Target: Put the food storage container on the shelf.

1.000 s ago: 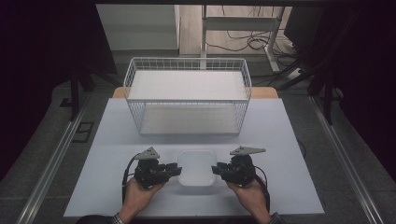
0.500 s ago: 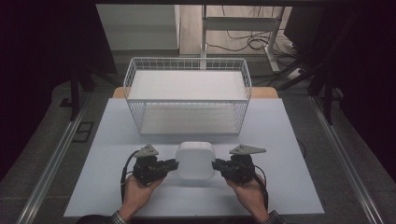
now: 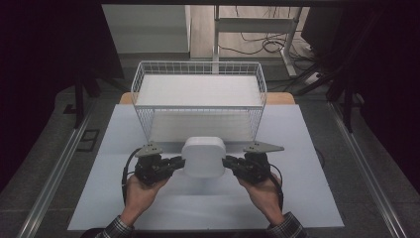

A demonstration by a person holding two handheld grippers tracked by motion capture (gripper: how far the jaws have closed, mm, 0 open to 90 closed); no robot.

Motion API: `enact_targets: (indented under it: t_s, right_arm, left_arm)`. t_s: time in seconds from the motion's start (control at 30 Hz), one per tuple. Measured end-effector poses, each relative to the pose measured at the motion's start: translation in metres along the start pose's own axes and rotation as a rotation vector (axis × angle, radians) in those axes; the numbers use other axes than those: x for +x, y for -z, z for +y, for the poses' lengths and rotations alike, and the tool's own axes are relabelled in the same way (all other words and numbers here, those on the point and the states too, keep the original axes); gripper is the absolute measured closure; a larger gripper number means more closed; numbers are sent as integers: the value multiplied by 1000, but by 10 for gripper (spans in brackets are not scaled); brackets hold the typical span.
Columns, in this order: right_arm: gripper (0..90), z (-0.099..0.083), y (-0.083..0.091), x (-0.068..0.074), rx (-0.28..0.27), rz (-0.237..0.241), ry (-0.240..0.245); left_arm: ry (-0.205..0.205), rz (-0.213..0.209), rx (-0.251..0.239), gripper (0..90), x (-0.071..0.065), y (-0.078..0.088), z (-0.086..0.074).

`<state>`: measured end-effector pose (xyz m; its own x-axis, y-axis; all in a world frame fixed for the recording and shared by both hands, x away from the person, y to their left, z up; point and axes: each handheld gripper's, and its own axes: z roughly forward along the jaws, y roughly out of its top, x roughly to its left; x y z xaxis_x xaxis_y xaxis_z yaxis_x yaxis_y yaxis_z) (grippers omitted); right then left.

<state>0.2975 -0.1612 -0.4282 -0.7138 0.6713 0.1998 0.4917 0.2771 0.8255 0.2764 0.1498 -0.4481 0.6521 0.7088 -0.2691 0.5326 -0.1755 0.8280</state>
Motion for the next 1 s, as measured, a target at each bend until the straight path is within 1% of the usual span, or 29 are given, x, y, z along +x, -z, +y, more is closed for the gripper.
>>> enact_targets:
  t_s: [0.03, 0.07, 0.13, 0.17, 0.33, 0.37, 0.4, 0.43, 0.47, 0.53, 0.57, 0.6, 0.77, 0.8, 0.83, 0.87, 0.9, 0.93, 0.97, 1.0]
  right_arm:
    - [786, 3, 0, 0, -5, 1, 0]
    - [786, 3, 0, 0, -5, 1, 0]
    - [787, 10, 1, 0, -18, 4, 5]
    - [786, 17, 2, -1, -25, 4, 10]
    - [786, 30, 2, -1, -35, 5, 16]
    - [786, 37, 2, -1, -38, 4, 22]
    - [786, 40, 2, -2, -42, 4, 24]
    - [786, 40, 2, -2, -42, 4, 24]
    - [786, 47, 2, -2, -50, 3, 27]
    - [786, 50, 2, -2, -52, 4, 24]
    - [786, 57, 3, -2, -62, 7, 24]
    - [786, 57, 3, -2, -62, 7, 24]
    - [786, 75, 6, -3, -95, 18, 29]
    - [785, 81, 7, -3, -100, 16, 32]
    - [785, 89, 8, -3, -108, 17, 37]
    - [785, 92, 8, -3, -110, 15, 37]
    - [785, 96, 9, -3, -112, 15, 39]
    - [785, 96, 9, -3, -112, 15, 39]
    - [785, 105, 10, -5, -119, 15, 40]
    - [785, 105, 10, -5, -119, 15, 40]
  left_arm:
    - [0, 0, 0, 792, 0, 0, 0]
    - [-1, 4, -5, 792, 0, 1, 3]
    - [-8, 10, -13, 792, 1, 5, 11]
    - [-8, 13, -21, 792, 2, 7, 16]
    - [-5, 21, -38, 792, 5, 11, 27]
    - [-7, 22, -43, 792, 6, 13, 32]
    - [-7, 22, -43, 791, 6, 13, 32]
    - [-5, 24, -49, 791, 7, 14, 35]
    - [-5, 26, -55, 792, 8, 17, 40]
    - [-4, 29, -60, 791, 8, 18, 43]
    - [-8, 34, -68, 791, 9, 21, 50]
    - [-8, 34, -68, 791, 9, 21, 50]
    - [-25, 50, -93, 791, 9, 32, 72]
    - [-28, 53, -96, 791, 9, 33, 75]
    - [-31, 57, -102, 791, 9, 36, 82]
    - [-33, 59, -106, 791, 10, 37, 86]
    - [-33, 58, -111, 791, 10, 38, 90]
    - [-33, 58, -111, 791, 10, 38, 90]
    - [-36, 61, -116, 791, 11, 41, 98]
    - [-36, 61, -116, 791, 11, 41, 98]
